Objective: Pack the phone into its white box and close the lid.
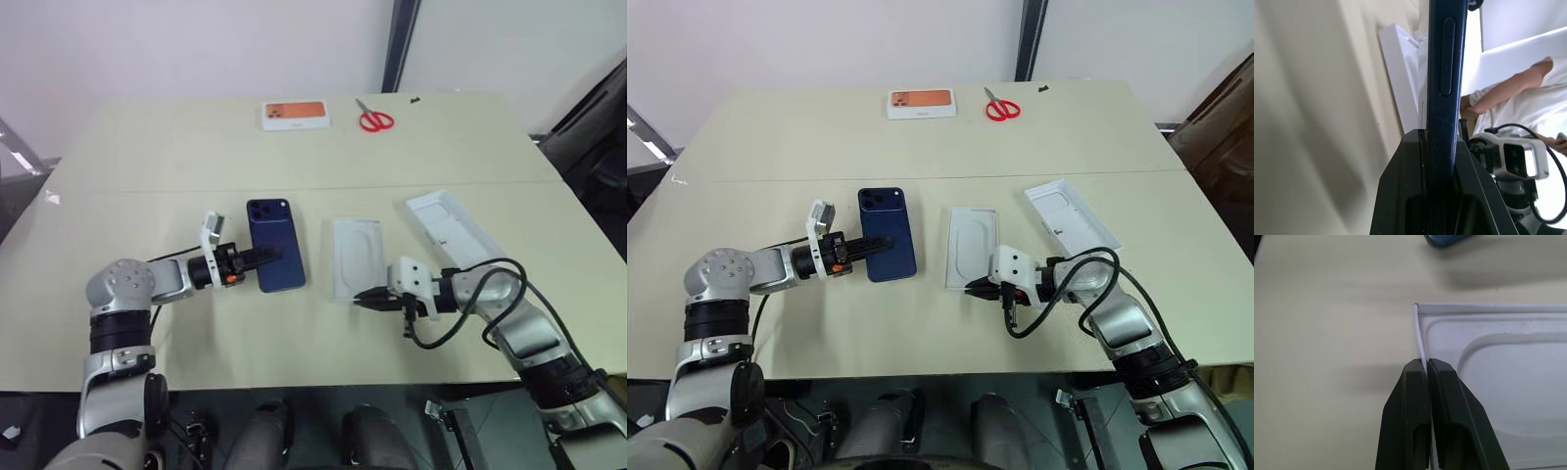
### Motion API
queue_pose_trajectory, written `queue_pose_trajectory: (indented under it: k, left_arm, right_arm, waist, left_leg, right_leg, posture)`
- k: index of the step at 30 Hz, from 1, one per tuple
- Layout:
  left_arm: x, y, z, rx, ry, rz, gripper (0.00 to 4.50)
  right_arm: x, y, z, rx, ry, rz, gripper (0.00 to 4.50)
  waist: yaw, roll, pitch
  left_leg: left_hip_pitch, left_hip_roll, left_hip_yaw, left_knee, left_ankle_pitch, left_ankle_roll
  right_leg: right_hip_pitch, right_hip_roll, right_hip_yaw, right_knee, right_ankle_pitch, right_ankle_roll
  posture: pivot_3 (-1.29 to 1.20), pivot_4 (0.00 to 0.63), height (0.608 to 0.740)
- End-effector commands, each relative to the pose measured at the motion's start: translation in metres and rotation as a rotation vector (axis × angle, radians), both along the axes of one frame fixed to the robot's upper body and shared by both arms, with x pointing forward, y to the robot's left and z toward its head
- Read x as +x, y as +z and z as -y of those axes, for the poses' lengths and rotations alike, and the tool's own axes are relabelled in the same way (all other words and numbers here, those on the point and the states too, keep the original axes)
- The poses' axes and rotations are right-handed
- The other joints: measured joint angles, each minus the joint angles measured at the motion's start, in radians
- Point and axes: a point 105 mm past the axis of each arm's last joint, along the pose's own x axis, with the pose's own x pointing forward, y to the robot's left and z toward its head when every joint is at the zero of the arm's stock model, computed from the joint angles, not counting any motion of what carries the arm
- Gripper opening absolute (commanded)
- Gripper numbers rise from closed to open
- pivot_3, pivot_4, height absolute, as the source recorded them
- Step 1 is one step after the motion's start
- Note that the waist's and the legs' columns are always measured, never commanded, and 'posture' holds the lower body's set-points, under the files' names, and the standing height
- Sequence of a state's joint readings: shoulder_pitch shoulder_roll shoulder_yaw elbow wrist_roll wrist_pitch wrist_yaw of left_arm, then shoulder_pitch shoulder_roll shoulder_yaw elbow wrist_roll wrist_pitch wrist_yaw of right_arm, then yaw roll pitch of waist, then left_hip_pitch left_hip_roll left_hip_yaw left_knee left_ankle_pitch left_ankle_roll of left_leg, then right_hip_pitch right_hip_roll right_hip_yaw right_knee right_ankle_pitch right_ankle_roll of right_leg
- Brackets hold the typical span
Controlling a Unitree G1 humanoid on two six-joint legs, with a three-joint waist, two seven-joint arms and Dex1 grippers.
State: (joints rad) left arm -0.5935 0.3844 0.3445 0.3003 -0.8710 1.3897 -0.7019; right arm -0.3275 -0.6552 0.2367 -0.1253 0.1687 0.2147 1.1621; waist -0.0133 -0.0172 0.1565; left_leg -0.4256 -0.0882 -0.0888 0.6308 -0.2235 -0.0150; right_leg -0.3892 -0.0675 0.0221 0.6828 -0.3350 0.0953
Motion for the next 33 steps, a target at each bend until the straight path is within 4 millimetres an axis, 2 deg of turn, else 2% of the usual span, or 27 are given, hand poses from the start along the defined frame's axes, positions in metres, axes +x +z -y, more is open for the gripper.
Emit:
queue_pose_trajectory:
  k: [1, 6, 10, 13, 17, 20, 22, 27, 29, 31, 32, 33]
  left_arm:
    - [0.006, 0.032, -0.003, -0.096, 0.01, 0.084, 0.0]
    - [0.009, 0.037, -0.014, -0.124, 0.034, 0.055, 0.0]
    - [0.007, 0.039, -0.009, -0.15, 0.007, 0.036, 0.0]
    - [0.002, 0.033, 0.005, -0.155, -0.03, 0.026, 0.0]
    - [-0.008, 0.026, 0.021, -0.128, -0.085, 0.027, 0.0]
    - [-0.011, 0.023, 0.027, -0.121, -0.109, 0.024, 0.0]
    - [-0.013, 0.021, 0.034, -0.099, -0.131, 0.025, 0.0]
    - [-0.007, 0.006, 0.045, -0.033, -0.125, 0.009, 0.0]
    - [-0.009, 0.005, 0.051, -0.036, -0.151, 0.004, 0.0]
    - [-0.009, 0.002, 0.055, -0.033, -0.161, -0.006, 0.0]
    - [-0.008, 0.0, 0.056, -0.026, -0.161, -0.01, 1.01]
    - [-0.007, 0.0, 0.056, -0.019, -0.165, -0.011, 1.29]
  right_arm:
    - [-0.011, 0.008, -0.024, 0.04, 0.063, 0.033, 0.05]
    - [-0.012, -0.002, -0.04, 0.025, 0.066, 0.039, 0.05]
    - [-0.01, 0.0, -0.048, 0.051, 0.054, 0.01, 0.05]
    - [-0.01, 0.005, -0.049, 0.065, 0.049, -0.003, 0.95]
    - [-0.015, 0.02, -0.039, 0.1, 0.046, -0.014, 2.82]
    - [-0.023, 0.047, -0.029, 0.18, 0.046, -0.047, 2.82]
    - [-0.023, 0.057, -0.013, 0.185, 0.005, -0.065, 2.82]
    - [-0.005, 0.041, 0.038, 0.021, -0.154, -0.007, 2.82]
    - [0.005, 0.039, 0.047, 0.019, -0.213, 0.009, 2.82]
    - [0.009, 0.037, 0.046, 0.021, -0.216, 0.036, 2.82]
    - [0.011, 0.038, 0.042, 0.03, -0.214, 0.047, 2.89]
    - [0.012, 0.038, 0.039, 0.035, -0.213, 0.06, 2.89]
  waist:
    - [0.0, 0.0, 0.0]
    - [0.001, 0.0, 0.0]
    - [0.001, 0.0, 0.0]
    - [0.004, 0.0, 0.0]
    - [0.002, 0.0, 0.0]
    - [0.002, 0.0, 0.0]
    - [0.002, 0.0, 0.0]
    - [0.008, -0.001, 0.0]
    - [0.005, -0.001, 0.0]
    - [0.002, -0.001, 0.0]
    - [0.0, -0.001, 0.0]
    - [-0.002, -0.001, 0.0]
  left_leg:
    - [0.0, 0.0, 0.0, 0.0, 0.0, 0.0]
    - [0.0, 0.0, 0.0, 0.001, 0.0, 0.0]
    - [0.0, 0.0, 0.0, 0.001, 0.0, -0.001]
    - [0.0, 0.0, 0.0, 0.001, 0.0, -0.001]
    - [0.0, -0.001, 0.0, 0.002, 0.0, -0.001]
    - [0.0, 0.0, 0.0, 0.001, 0.0, 0.0]
    - [0.0, 0.0, 0.0, 0.001, 0.0, 0.0]
    - [0.0, 0.0, 0.0, 0.002, -0.001, 0.002]
    - [0.0, 0.0, 0.001, 0.002, -0.001, 0.002]
    - [0.0, 0.0, 0.001, 0.001, 0.0, 0.001]
    - [0.0, 0.0, 0.001, 0.001, 0.0, 0.0]
    - [0.0, 0.0, 0.001, 0.001, 0.0, 0.0]
  right_leg:
    - [0.0, 0.0, 0.0, 0.0, 0.0, 0.0]
    - [0.0, 0.0, 0.0, 0.0, 0.0, 0.0]
    - [0.0, 0.0, 0.0, 0.001, 0.0, 0.0]
    - [0.0, 0.0, 0.0, 0.001, 0.0, 0.0]
    - [0.001, 0.0, 0.0, 0.0, 0.0, 0.0]
    - [0.0, 0.0, 0.0, 0.001, 0.0, 0.0]
    - [0.0, 0.0, 0.0, 0.001, 0.0, 0.0]
    - [0.002, 0.0, 0.0, 0.0, 0.0, 0.0]
    - [0.001, 0.0, 0.0, 0.0, 0.0, 0.0]
    - [0.001, 0.0, 0.0, 0.0, 0.0, 0.0]
    - [0.0, 0.0, 0.0, 0.0, 0.0, 0.0]
    - [0.0, 0.0, 0.0, 0.001, 0.0, 0.0]
  posture:
    - [0.0, 0.15, 0.734]
    - [0.0, 0.15, 0.734]
    - [0.0, 0.15, 0.734]
    - [0.0, 0.15, 0.734]
    - [0.0, 0.15, 0.734]
    - [0.0, 0.15, 0.734]
    - [0.0, 0.15, 0.734]
    - [0.0, 0.15, 0.734]
    - [0.0, 0.15, 0.734]
    - [0.0, 0.15, 0.734]
    - [0.0, 0.15, 0.734]
    - [0.0, 0.15, 0.734]
